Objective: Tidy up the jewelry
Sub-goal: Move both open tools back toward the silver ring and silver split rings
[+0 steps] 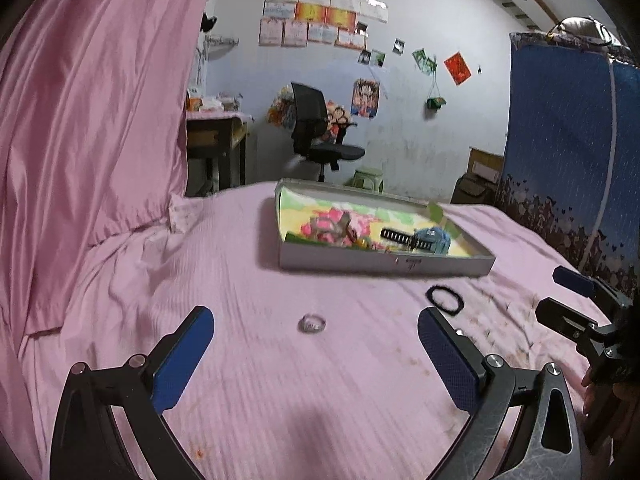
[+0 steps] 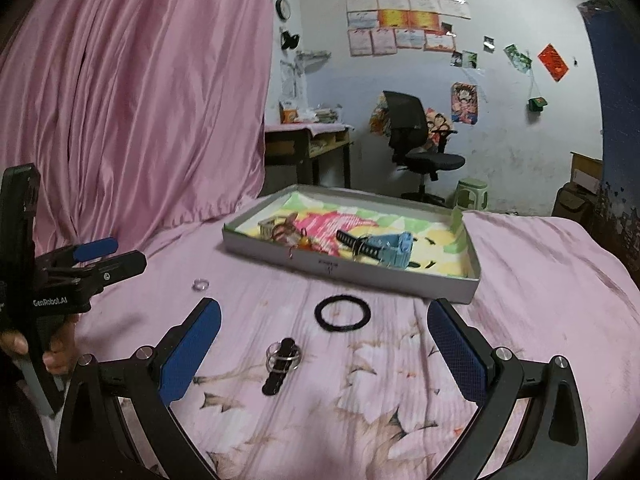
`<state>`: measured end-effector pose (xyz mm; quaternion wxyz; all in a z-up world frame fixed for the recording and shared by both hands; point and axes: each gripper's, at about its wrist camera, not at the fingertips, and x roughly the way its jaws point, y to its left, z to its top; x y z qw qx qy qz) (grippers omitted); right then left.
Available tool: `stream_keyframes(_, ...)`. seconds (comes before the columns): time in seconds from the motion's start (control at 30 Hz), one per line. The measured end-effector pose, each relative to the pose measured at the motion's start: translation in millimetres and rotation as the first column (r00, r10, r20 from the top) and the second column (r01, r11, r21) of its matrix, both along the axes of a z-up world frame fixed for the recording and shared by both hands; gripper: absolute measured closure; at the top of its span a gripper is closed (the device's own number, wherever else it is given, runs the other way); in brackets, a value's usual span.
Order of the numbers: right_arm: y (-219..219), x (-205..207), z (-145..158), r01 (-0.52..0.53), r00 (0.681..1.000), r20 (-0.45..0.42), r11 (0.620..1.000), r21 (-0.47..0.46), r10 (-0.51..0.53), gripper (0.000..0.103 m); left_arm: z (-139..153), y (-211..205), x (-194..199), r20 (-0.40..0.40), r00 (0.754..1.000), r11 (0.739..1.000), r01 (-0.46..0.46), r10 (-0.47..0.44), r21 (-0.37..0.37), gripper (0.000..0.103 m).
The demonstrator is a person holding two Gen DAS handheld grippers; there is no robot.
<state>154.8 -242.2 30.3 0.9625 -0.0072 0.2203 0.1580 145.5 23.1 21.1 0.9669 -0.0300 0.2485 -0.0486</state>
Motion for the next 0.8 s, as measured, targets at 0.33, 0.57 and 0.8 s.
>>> stream_keyframes(0.33, 14, 24, -23, -0.065, 0.983, -0.174, 0.997, -0.048, 0.056, 0.001, -19, 8, 26, -0.163, 0.986, 0.999, 0.022, -0.026, -0.026, 0.000)
stream_keyframes(0.57, 26, 39, -41, -0.123, 0.955, -0.279, 0.991, -0.053, 0.103, 0.004, -29, 5, 49, -0.253, 0.966, 0.999, 0.051, -0.047, 0.010, 0.001)
stream_keyframes(0.8, 32, 49, -55, -0.154, 0.928, -0.350, 0.987, -0.040, 0.130, 0.040, -38, -1, 71, -0.312, 0.946, 0.995, 0.097, -0.087, 0.016, 0.028)
